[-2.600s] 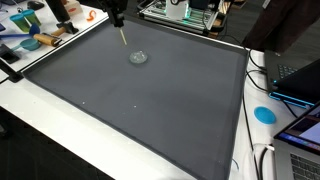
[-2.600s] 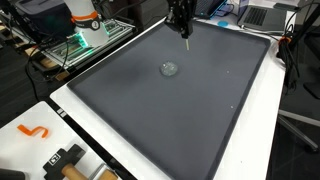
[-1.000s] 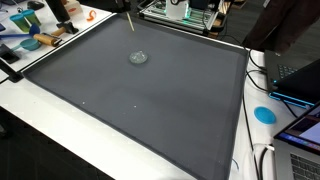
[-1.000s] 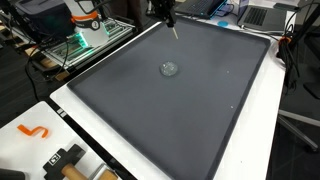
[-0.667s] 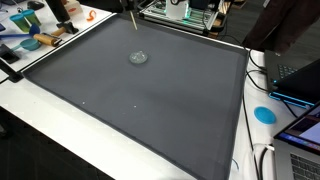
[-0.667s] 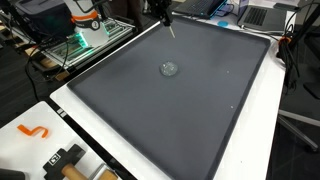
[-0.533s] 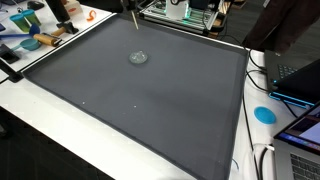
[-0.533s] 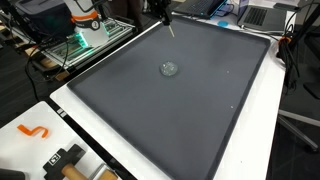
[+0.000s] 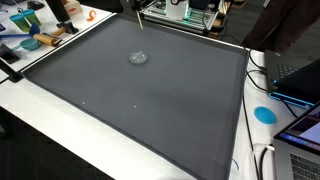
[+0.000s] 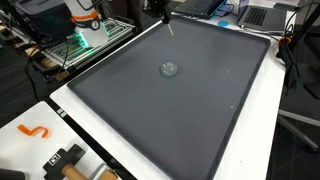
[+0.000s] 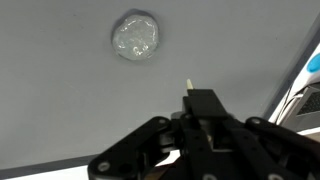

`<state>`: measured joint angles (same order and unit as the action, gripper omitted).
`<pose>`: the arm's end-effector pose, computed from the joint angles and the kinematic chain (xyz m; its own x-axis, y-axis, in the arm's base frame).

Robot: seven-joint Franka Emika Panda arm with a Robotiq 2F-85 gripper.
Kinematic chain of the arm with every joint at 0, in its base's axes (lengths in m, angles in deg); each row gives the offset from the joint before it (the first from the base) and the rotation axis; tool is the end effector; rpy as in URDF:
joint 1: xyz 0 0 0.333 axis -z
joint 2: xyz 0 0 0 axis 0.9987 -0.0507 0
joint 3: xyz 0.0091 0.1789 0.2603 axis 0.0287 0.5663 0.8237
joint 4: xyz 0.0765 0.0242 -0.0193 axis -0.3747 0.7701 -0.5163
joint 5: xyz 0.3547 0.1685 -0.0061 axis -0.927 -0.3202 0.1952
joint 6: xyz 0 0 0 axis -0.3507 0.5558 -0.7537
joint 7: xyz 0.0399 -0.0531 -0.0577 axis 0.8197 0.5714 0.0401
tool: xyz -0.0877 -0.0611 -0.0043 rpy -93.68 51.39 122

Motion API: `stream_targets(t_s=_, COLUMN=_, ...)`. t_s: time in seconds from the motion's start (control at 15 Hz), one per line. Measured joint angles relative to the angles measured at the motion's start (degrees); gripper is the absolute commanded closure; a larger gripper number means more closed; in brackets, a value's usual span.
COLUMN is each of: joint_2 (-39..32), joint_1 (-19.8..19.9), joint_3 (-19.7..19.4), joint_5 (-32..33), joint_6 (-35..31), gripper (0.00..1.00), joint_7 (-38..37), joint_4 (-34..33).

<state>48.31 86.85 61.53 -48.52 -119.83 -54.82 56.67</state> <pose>0.4563 -0.0305 0.3852 0.9529 0.0755 0.2936 0.1622 -0.9452 -0.2835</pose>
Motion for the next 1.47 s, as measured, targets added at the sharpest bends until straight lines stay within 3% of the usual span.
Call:
stream_targets(t_s=0.13, joint_2=0.34, joint_1=-0.2, joint_3=0.02, joint_5=1.69, joint_6=-0.2, gripper=0.97, joint_7=-0.73, joint_4=0.58)
stream_targets(t_s=0.2, joint_2=0.39, joint_1=-0.27, joint_3=0.03, joint_5=3.03, joint_6=-0.21, gripper=0.87, joint_7=-1.39, joint_4=0.7)
stream_targets(t_s=0.6, joint_2=0.39, joint_1=-0.41, joint_3=0.13, joint_5=5.94, joint_6=-0.21, gripper=0.87, joint_7=-3.05, joint_4=0.76)
stream_targets(t_s=0.67, joint_2=0.39, joint_1=-0.41, joint_3=0.13, joint_5=5.94, joint_6=-0.21, gripper=0.97, joint_7=-3.06, joint_4=0.76)
stream_targets(t_s=0.93, joint_2=-0.28, joint_1=-0.66, joint_3=0.0, joint_5=6.13, joint_6=-0.2, gripper=0.97, joint_7=-3.07, joint_4=0.48)
stream_targets(t_s=1.47, joint_2=-9.53, joint_1=-1.23, joint_3=1.18, joint_5=10.9, joint_6=-2.13, gripper=0.97, joint_7=-6.47, joint_4=-1.52)
